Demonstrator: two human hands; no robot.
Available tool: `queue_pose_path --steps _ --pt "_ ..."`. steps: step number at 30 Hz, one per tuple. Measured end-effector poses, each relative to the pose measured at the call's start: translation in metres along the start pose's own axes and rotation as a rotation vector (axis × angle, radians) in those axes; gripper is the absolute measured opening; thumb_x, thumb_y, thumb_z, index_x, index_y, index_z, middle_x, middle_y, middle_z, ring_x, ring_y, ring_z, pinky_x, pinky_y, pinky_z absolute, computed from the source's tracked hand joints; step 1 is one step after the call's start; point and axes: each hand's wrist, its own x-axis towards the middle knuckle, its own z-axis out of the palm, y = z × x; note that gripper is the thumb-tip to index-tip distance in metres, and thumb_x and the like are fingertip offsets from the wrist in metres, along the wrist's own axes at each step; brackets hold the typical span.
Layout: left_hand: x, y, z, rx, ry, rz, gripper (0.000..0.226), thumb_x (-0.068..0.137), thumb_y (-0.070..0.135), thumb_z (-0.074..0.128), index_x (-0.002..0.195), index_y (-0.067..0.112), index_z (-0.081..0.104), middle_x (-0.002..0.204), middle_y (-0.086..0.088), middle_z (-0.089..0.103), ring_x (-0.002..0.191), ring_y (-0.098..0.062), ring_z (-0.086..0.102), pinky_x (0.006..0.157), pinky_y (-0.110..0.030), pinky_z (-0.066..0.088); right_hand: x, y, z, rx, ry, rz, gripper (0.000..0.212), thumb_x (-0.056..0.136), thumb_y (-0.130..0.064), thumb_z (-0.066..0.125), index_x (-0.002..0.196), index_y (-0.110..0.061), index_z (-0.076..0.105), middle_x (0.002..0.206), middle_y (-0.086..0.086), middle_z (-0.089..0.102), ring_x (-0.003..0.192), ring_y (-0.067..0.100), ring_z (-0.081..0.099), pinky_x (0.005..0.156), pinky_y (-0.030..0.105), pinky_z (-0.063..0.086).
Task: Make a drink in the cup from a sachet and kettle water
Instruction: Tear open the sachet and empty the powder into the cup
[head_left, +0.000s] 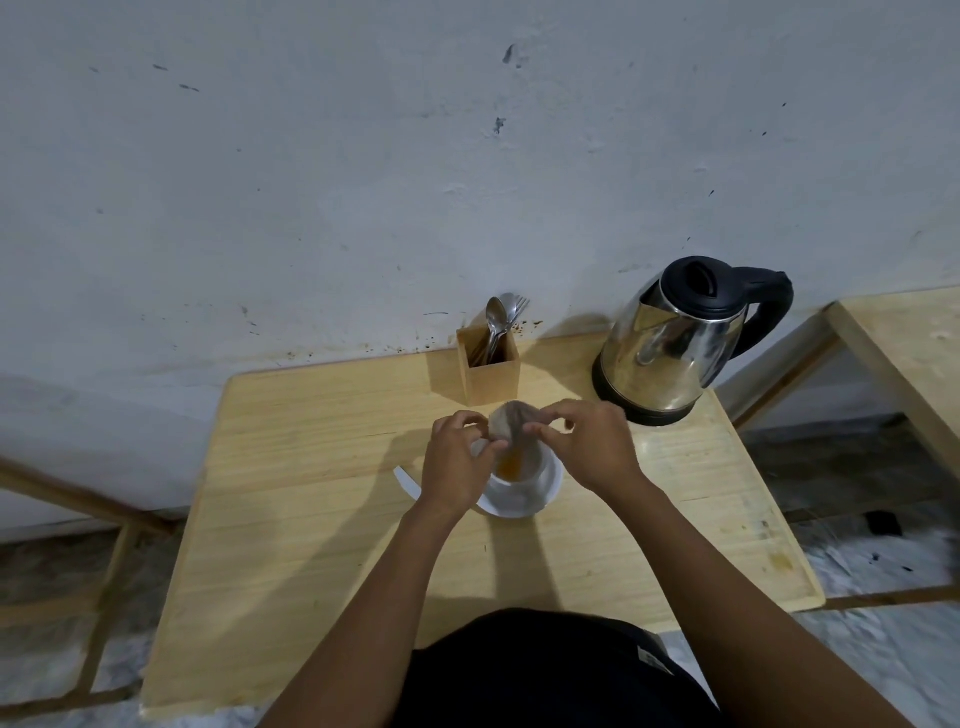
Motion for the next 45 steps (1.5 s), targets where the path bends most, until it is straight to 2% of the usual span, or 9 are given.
queue_pose_path --steps 10,14,16,19,25,29,35,41,45 --pt "0.002 -0.002 -0.004 -0.051 0.009 -0.001 0.027 0.089 0.029 0.062 0.105 0.008 0.068 0.110 -0.004 0.063 0.111 -0.023 0.048 0.090 -0.031 0.041 0.003 -0.002 -0.009 0.037 -0.094 0.041 0.013 0.078 -0.033 0.079 0.089 -0.027 0.080 0.085 -0.013 0.075 0.065 -0.001 0.053 0.072 0.022 0.043" --pt "0.005 0.002 -0.005 -0.080 -0.014 0.017 0.026 0.088 0.032 0.062 0.103 0.015 0.073 0.106 0.000 0.068 0.112 -0.019 0.049 0.091 -0.033 0.044 0.001 -0.004 -0.007 0.030 0.007 0.027 0.014 0.079 -0.029 0.078 0.092 -0.024 0.078 0.087 -0.012 0.074 0.070 0.005 0.053 0.076 0.033 0.049" --pt "0.006 0.005 -0.005 -0.070 0.004 0.012 0.023 0.088 0.032 0.061 0.100 0.016 0.074 0.107 0.001 0.068 0.111 -0.015 0.047 0.089 -0.027 0.039 0.001 -0.007 -0.006 0.056 -0.067 0.029 0.013 0.080 -0.028 0.078 0.093 -0.024 0.078 0.087 -0.011 0.074 0.071 0.005 0.055 0.075 0.035 0.052" --pt "0.006 0.005 -0.004 -0.045 0.027 0.008 0.026 0.089 0.033 0.061 0.102 0.015 0.074 0.110 0.000 0.067 0.109 -0.012 0.046 0.087 -0.022 0.034 0.002 -0.006 -0.006 0.000 0.036 0.020 0.014 0.080 -0.033 0.078 0.091 -0.025 0.078 0.088 -0.012 0.074 0.063 -0.007 0.048 0.072 0.024 0.043" --pt "0.001 0.003 -0.006 -0.116 0.065 0.029 0.024 0.089 0.033 0.060 0.097 0.015 0.073 0.098 0.004 0.067 0.105 -0.021 0.054 0.086 -0.029 0.044 0.006 -0.008 -0.013 -0.025 0.018 0.072 0.016 0.081 -0.040 0.075 0.091 -0.028 0.078 0.082 -0.018 0.071 0.057 -0.007 0.047 0.056 0.007 0.027" --pt "-0.002 0.008 -0.011 -0.139 0.150 0.043 0.019 0.088 0.029 0.062 0.094 0.015 0.073 0.098 0.004 0.068 0.103 -0.019 0.053 0.083 -0.027 0.040 0.010 -0.010 -0.014 0.017 -0.067 0.097 0.015 0.080 -0.041 0.075 0.090 -0.030 0.077 0.063 -0.022 0.056 0.056 0.001 0.048 0.053 0.015 0.030" --pt "0.000 0.016 -0.011 -0.089 0.148 0.053 0.022 0.086 0.029 0.066 0.098 0.012 0.074 0.106 0.002 0.066 0.109 -0.013 0.048 0.086 -0.021 0.036 0.008 -0.008 -0.008 0.123 -0.051 0.137 0.014 0.080 -0.036 0.076 0.090 -0.026 0.076 0.081 -0.017 0.067 0.062 0.003 0.051 0.064 0.031 0.047" --pt "0.001 0.019 -0.010 -0.062 0.143 0.036 0.024 0.086 0.029 0.066 0.099 0.011 0.074 0.107 0.002 0.063 0.108 -0.012 0.046 0.085 -0.020 0.037 0.009 -0.002 -0.008 0.100 -0.051 0.146 0.014 0.080 -0.039 0.077 0.089 -0.028 0.076 0.086 -0.017 0.070 0.063 0.000 0.051 0.068 0.027 0.046" --pt "0.000 0.018 -0.007 -0.069 0.136 0.028 0.024 0.086 0.031 0.066 0.098 0.012 0.074 0.105 0.003 0.061 0.106 -0.011 0.046 0.084 -0.020 0.037 0.010 0.003 -0.008 0.211 -0.084 0.206 0.014 0.080 -0.038 0.077 0.088 -0.026 0.076 0.090 -0.013 0.072 0.083 0.008 0.063 0.079 0.035 0.052"
